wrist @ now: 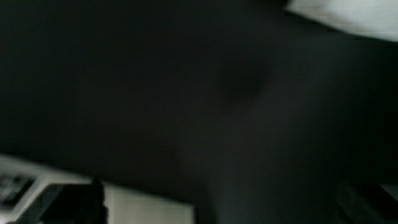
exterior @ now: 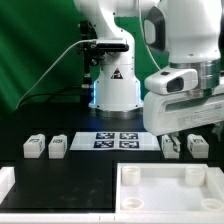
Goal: Assemble one leg
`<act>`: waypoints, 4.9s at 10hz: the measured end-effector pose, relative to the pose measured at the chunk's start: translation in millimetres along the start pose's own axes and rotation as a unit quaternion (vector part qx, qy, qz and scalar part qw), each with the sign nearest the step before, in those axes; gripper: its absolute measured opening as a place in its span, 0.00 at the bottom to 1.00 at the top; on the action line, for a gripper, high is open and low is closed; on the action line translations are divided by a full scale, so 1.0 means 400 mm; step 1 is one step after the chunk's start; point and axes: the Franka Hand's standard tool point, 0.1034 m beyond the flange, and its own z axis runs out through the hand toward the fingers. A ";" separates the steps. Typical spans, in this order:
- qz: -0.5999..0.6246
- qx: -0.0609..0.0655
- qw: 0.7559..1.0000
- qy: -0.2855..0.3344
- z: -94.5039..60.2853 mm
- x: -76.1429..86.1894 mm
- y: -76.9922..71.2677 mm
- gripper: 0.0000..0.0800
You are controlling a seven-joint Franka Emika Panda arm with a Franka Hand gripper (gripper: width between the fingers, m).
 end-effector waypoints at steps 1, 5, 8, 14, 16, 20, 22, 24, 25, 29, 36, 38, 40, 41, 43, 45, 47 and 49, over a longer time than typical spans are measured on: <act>0.041 0.004 0.999 0.001 0.012 -0.011 -0.007 0.81; 0.067 0.006 0.997 -0.041 0.023 -0.031 0.002 0.81; 0.088 0.000 0.976 -0.200 0.005 -0.073 -0.040 0.81; 0.079 0.009 0.915 -0.396 0.014 -0.072 -0.045 0.81; 0.086 0.005 0.910 -0.405 0.032 -0.091 -0.048 0.81; 0.090 -0.005 0.902 -0.422 0.072 -0.134 -0.067 0.81; 0.088 -0.003 0.904 -0.419 0.088 -0.138 -0.064 0.81; 0.088 -0.003 0.904 -0.419 0.088 -0.138 -0.064 0.81; 0.088 -0.003 0.904 -0.419 0.088 -0.138 -0.064 0.66; 0.088 -0.003 0.904 -0.419 0.088 -0.138 -0.064 0.37; 0.088 -0.003 0.904 -0.419 0.088 -0.138 -0.064 0.37; 0.084 -0.005 0.905 -0.416 0.080 -0.129 -0.058 0.37; 0.060 -0.001 0.919 -0.388 -0.035 -0.059 -0.023 0.37; 0.060 0.003 0.937 -0.344 -0.085 -0.003 -0.004 0.37; 0.053 -0.003 0.971 -0.235 -0.177 0.043 0.015 0.37; 0.048 -0.008 0.991 -0.124 -0.184 0.061 0.012 0.37; 0.028 -0.006 0.999 -0.028 -0.197 0.088 0.029 0.37; 0.001 -0.002 0.998 0.062 -0.299 0.177 0.145 0.37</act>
Offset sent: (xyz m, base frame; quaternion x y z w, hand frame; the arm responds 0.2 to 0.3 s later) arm 0.0000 0.0000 0.0000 0.0000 -0.0899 0.0000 0.9960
